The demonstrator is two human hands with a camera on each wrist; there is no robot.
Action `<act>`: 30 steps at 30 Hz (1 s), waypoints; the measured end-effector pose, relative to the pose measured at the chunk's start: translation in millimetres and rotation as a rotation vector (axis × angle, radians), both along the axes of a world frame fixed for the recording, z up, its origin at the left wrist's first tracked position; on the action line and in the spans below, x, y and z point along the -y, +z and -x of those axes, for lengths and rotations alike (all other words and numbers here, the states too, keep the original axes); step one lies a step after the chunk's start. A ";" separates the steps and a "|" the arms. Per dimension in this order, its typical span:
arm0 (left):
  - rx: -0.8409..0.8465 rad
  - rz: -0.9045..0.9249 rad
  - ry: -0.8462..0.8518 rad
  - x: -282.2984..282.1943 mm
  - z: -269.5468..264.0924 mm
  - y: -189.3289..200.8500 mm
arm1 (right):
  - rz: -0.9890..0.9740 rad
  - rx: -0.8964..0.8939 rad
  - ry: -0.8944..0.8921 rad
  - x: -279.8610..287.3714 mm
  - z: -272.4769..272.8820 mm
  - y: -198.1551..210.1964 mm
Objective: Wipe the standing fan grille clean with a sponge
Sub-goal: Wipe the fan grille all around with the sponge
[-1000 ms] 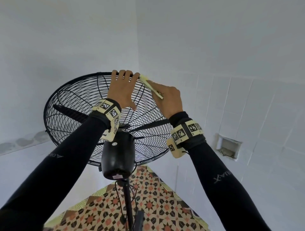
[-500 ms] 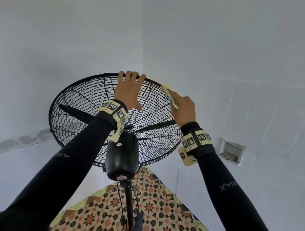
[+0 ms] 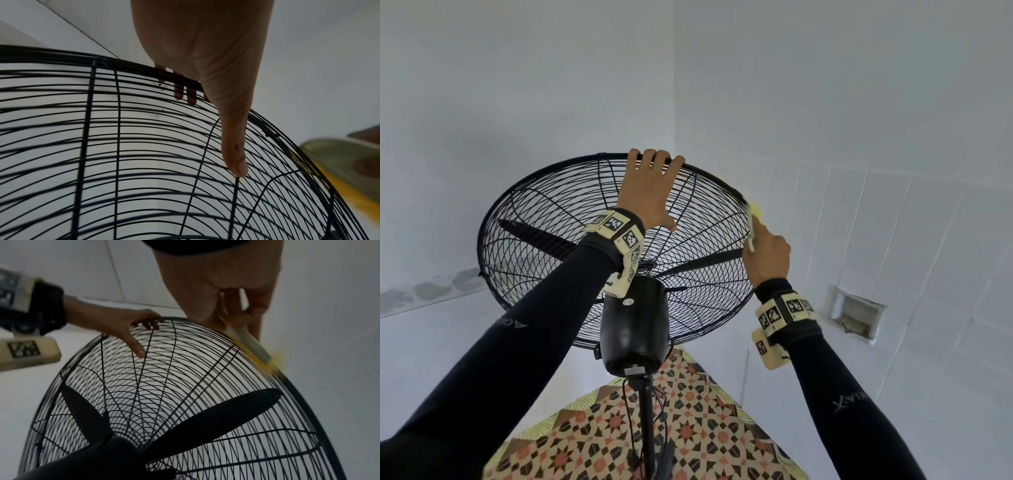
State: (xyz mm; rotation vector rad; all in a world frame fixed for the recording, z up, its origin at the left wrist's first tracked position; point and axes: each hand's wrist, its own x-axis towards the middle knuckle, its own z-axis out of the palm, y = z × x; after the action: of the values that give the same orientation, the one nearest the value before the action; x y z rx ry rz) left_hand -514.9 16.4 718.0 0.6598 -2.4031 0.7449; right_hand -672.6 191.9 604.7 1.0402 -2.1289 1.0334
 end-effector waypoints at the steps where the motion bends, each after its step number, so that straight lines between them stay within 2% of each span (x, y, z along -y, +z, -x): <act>1: 0.005 -0.002 0.001 -0.7 0.2 0.1 | -0.036 0.053 -0.036 -1.1 1.8 -1.3; 4: 0.012 -0.008 0.016 -1.3 1.6 0.8 | 0.010 0.038 -0.041 6.3 -4.2 30.2; 7: 0.013 -0.011 0.027 0.1 0.0 0.8 | 0.066 -0.045 0.066 22.9 -28.6 71.7; 10: 0.009 0.005 0.005 1.6 -1.8 0.5 | 0.218 0.088 0.254 41.6 -48.1 89.5; 11: 0.010 0.009 -0.016 2.6 -3.2 0.5 | 0.258 0.147 0.250 40.8 -49.7 91.5; 13: 0.006 0.013 -0.056 8.2 -9.2 1.5 | 0.247 0.265 0.095 32.5 -43.4 91.2; 15: -0.023 -0.001 -0.061 18.0 -21.3 4.0 | 0.105 0.254 -0.093 24.4 -36.3 86.4; 16: -0.044 -0.015 -0.045 24.1 -28.4 5.2 | 0.041 0.213 -0.128 25.2 -35.5 83.5; 19: -0.069 -0.068 0.037 41.7 -48.1 8.4 | 0.025 0.066 -0.025 44.4 -49.9 90.3; 21: -0.074 -0.093 0.047 50.1 -58.3 9.2 | 0.067 0.039 0.068 57.7 -60.7 102.5; 23: -0.081 -0.094 0.044 52.7 -64.3 9.3 | 0.159 0.138 0.115 59.9 -58.9 115.0; 25: -0.073 -0.079 0.036 51.8 -65.1 8.9 | 0.403 0.278 0.175 55.4 -53.5 124.1; 27: -0.065 -0.059 0.019 49.6 -62.9 8.8 | 0.569 0.299 0.182 51.9 -55.5 128.6; 30: -0.065 -0.052 -0.010 48.2 -59.1 7.3 | 0.555 0.292 0.225 48.6 -63.1 127.3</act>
State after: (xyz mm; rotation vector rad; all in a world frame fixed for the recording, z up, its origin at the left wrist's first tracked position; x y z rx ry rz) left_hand -455.8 -31.8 725.3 0.6820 -2.3716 0.6490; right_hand -609.5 143.2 732.0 0.8988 -1.7814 1.8486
